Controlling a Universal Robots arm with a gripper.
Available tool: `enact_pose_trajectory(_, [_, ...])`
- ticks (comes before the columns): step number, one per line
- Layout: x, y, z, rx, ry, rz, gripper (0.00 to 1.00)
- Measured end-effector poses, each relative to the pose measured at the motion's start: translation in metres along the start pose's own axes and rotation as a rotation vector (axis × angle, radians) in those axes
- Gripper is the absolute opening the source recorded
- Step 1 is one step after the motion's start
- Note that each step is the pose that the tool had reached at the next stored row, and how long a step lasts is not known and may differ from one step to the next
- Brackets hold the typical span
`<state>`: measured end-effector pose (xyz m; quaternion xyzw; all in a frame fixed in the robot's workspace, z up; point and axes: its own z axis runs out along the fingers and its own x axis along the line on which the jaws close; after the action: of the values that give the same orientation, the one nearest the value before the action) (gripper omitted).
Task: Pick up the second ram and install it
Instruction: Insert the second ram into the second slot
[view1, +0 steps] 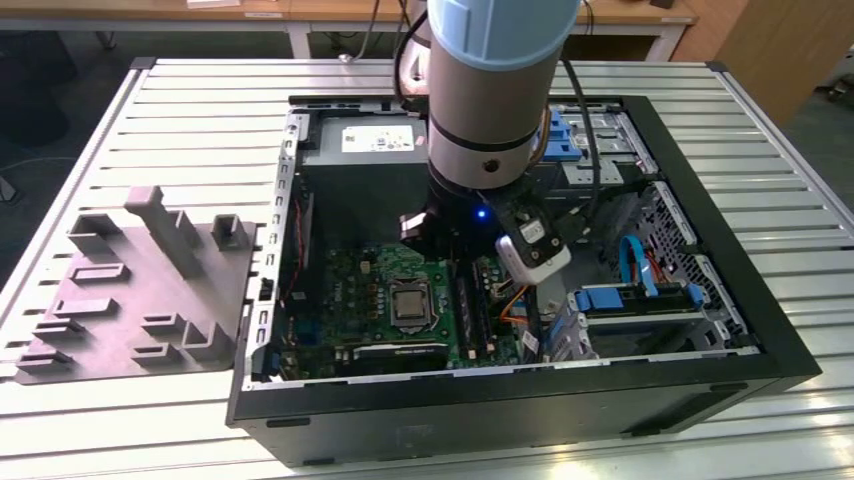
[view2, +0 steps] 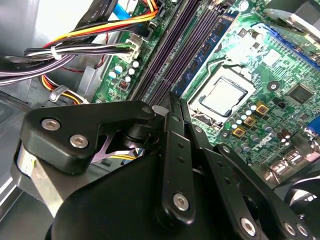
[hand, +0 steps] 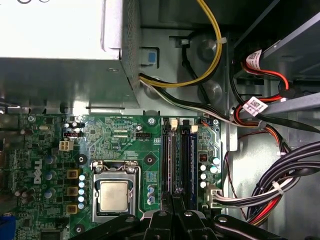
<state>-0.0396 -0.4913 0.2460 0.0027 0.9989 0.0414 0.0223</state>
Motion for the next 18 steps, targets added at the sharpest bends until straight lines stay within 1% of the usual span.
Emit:
enact_pose_trajectory(6, [-0.0007, -0.0009, 0.0055, 0.0004, -0.0001, 0.003, 0.12])
enact_pose_trajectory(10, [-0.0021, -0.0011, 0.0073, 0.0005, -0.0001, 0.003, 0.12])
enact_pose_trajectory(15, [-0.0042, -0.0013, 0.0103, -0.0009, -0.0002, 0.003, 0.12])
enact_pose_trajectory(18, [-0.0045, -0.0014, 0.0124, -0.0031, -0.0002, 0.003, 0.12])
